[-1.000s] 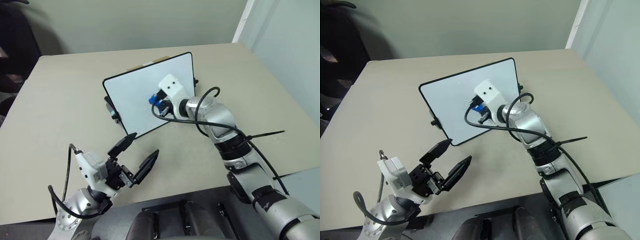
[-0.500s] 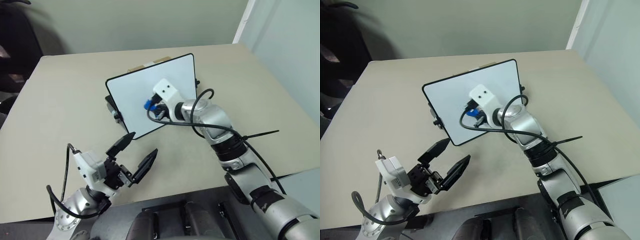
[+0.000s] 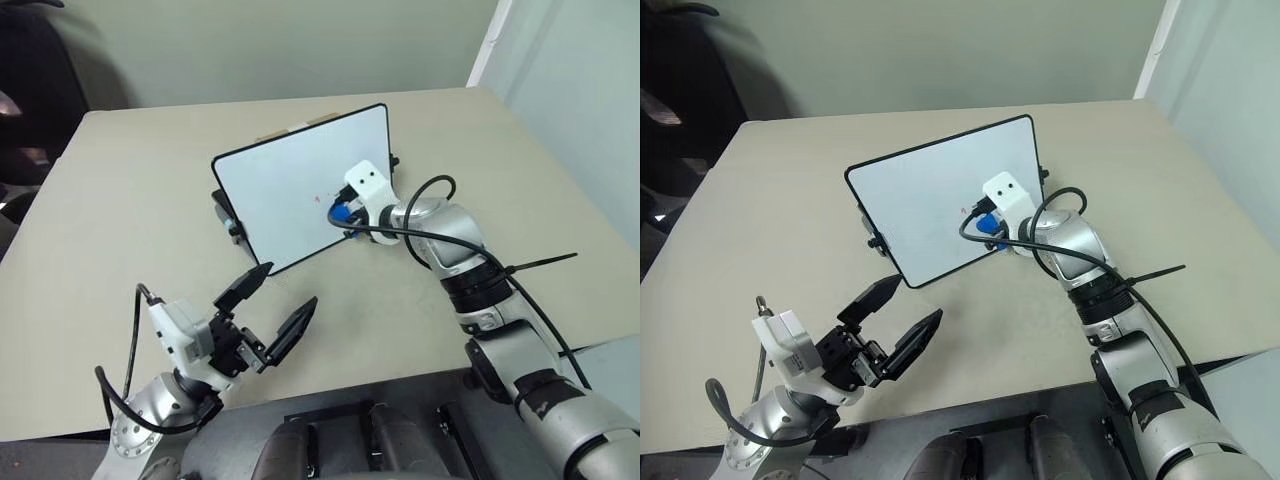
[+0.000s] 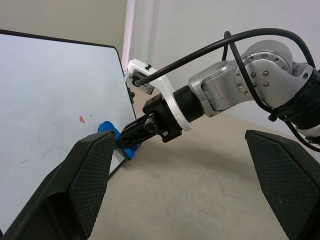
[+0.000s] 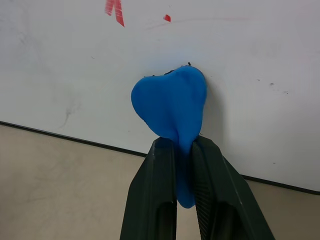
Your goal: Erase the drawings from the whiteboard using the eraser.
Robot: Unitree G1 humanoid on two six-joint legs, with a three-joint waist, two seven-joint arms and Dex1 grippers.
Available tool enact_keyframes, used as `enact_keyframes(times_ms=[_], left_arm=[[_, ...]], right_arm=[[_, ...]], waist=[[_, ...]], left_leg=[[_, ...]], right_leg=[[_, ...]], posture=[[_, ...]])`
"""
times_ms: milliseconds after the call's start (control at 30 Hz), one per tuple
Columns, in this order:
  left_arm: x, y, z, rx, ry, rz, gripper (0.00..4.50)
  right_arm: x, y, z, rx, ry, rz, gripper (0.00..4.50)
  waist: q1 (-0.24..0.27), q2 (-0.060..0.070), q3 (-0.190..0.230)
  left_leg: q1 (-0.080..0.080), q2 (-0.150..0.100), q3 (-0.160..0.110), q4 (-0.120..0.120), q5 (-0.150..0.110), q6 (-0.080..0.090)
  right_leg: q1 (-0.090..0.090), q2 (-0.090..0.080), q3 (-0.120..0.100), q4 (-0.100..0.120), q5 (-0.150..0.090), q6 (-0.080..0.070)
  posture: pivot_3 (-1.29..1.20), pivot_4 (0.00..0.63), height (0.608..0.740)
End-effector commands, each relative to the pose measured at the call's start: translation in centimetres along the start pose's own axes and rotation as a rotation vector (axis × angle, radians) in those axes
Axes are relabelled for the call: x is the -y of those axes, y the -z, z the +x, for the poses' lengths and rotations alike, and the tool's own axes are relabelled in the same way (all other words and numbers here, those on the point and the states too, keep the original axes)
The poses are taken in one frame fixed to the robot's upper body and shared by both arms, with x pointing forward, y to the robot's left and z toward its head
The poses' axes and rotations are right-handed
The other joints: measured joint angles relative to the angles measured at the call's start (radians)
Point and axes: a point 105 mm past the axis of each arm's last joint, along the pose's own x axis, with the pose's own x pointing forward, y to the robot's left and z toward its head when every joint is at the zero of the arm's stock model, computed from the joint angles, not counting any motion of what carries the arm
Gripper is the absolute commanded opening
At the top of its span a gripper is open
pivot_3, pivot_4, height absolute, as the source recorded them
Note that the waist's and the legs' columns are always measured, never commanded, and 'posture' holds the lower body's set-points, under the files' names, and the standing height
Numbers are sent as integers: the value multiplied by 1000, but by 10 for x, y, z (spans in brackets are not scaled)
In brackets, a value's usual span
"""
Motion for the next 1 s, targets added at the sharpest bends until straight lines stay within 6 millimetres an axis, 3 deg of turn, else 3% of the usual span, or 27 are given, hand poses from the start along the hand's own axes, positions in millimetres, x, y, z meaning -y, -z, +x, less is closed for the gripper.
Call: enact_keyframes(times_ms=[33, 233, 433, 667, 1000], left_arm=[[3, -5, 2, 21, 17, 13, 4500], [4, -5, 3, 22, 15, 15, 4500], [3, -6, 2, 23, 11, 18, 4500], [3, -6, 1, 24, 11, 20, 4500], [3, -6, 3, 23, 23, 17, 4500]], right_arm=[[-20, -46, -12, 162, -59, -86, 305], [-42, -56, -10, 216, -130, -133, 305], [-45, -57, -9, 221, -138, -138, 305], [3, -25, -2, 89, 18, -24, 305], [57, -6, -18, 52, 197, 88, 305]], waist=[[-2, 0, 0], [-4, 0, 0], [-4, 0, 0], [-1, 0, 0], [6, 0, 0]], left_leg=[[0, 0, 0, 0, 0, 0], [0, 1, 0, -2, 0, -1], [0, 1, 0, -1, 0, -1], [1, 1, 0, -1, 0, -1], [1, 0, 0, 2, 4, 1]], right_leg=[[0, 0, 0, 0, 0, 0], [-1, 1, 0, 0, 0, 0], [-1, 1, 0, -1, -1, 0], [-1, 1, 0, 0, 0, -1], [0, 1, 0, -1, 3, 1]], posture=[[0, 150, 740], [0, 150, 740], [0, 150, 740], [0, 150, 740], [0, 150, 740]])
